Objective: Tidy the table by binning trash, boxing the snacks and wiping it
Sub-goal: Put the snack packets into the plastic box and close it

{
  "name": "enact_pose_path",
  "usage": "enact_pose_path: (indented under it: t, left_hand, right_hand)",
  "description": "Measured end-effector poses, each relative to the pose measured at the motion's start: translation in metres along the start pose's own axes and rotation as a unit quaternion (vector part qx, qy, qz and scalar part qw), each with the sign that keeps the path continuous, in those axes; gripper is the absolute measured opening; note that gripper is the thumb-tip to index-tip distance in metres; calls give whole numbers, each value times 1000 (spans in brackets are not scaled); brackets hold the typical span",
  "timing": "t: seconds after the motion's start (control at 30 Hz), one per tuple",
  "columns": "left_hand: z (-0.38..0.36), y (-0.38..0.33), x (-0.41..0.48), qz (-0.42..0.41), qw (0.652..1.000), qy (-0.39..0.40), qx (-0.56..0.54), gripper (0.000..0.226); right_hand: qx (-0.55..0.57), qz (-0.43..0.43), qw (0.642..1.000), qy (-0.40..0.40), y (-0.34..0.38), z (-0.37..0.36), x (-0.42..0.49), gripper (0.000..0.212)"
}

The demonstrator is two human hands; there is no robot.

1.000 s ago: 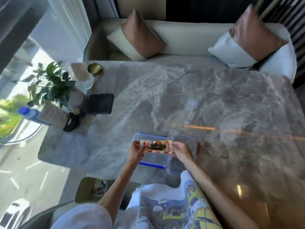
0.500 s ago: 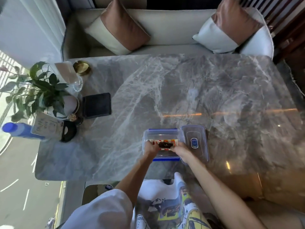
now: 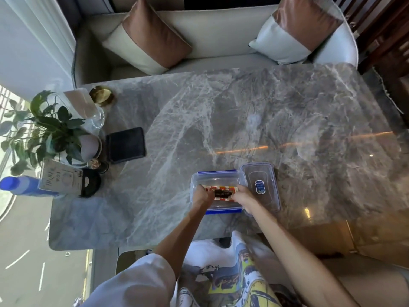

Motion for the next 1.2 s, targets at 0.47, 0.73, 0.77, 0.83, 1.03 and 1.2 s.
enact_pose_path:
  t: [0.47, 0.73, 0.77, 0.83, 1.03, 1.2]
  left_hand:
    - [-107, -142, 16, -359, 858, 11, 367, 47]
    - [-167, -153, 52, -251, 874, 74, 410, 55]
    - [-170, -152, 50, -254, 872, 59, 415, 57]
    - [-175, -151, 46, -250, 881, 42, 401, 59]
    - [-168, -178, 29, -278, 941, 7, 195, 40]
    - [-105, -203, 12, -268, 955, -81, 98, 29]
  right_hand:
    - [137, -170, 971, -98, -152, 98, 32, 9]
    - [365, -264, 889, 84, -151, 109, 18, 39]
    - [379, -278, 880, 70, -148, 112, 19, 40]
    - [410, -300, 860, 53, -150, 117, 27, 40]
    - [407, -210, 874, -163, -137, 170, 53, 39]
    - [437, -19, 882, -177, -59, 214, 71, 52]
Point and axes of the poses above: each hand's wrist, its own x-axis towards the middle knuckle, its own z-axis out of the back of the hand, y = z × x, the point moved 3 cm from there along x, towards the middle knuckle, and after that the axes turned 11 degrees about -y, right-handed, at the moved point
